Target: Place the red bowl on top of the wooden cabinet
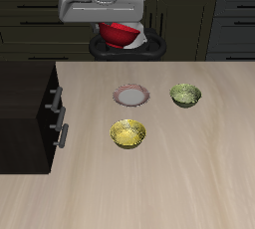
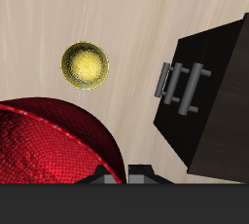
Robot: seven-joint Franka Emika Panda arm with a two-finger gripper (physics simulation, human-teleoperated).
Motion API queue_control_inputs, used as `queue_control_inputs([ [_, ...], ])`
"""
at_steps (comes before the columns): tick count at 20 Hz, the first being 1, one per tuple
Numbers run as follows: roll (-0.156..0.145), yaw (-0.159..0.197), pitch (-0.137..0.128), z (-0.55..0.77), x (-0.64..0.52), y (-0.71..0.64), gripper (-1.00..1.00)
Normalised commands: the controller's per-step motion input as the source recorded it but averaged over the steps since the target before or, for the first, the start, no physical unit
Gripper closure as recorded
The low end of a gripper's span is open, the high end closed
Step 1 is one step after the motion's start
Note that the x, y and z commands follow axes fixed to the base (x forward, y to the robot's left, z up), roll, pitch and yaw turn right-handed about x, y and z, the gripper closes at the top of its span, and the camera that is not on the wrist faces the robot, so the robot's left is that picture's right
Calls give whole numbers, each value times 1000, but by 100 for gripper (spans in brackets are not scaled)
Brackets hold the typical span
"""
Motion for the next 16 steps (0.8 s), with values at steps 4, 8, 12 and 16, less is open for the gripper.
queue_control_inputs([
  [4,11,7,9,-110,135,217,100],
  [8,2,-23,8,-56,335,368,100],
  [12,-34,13,4,-80,372,206,100],
  [16,4,22,28,-139,270,180,100],
])
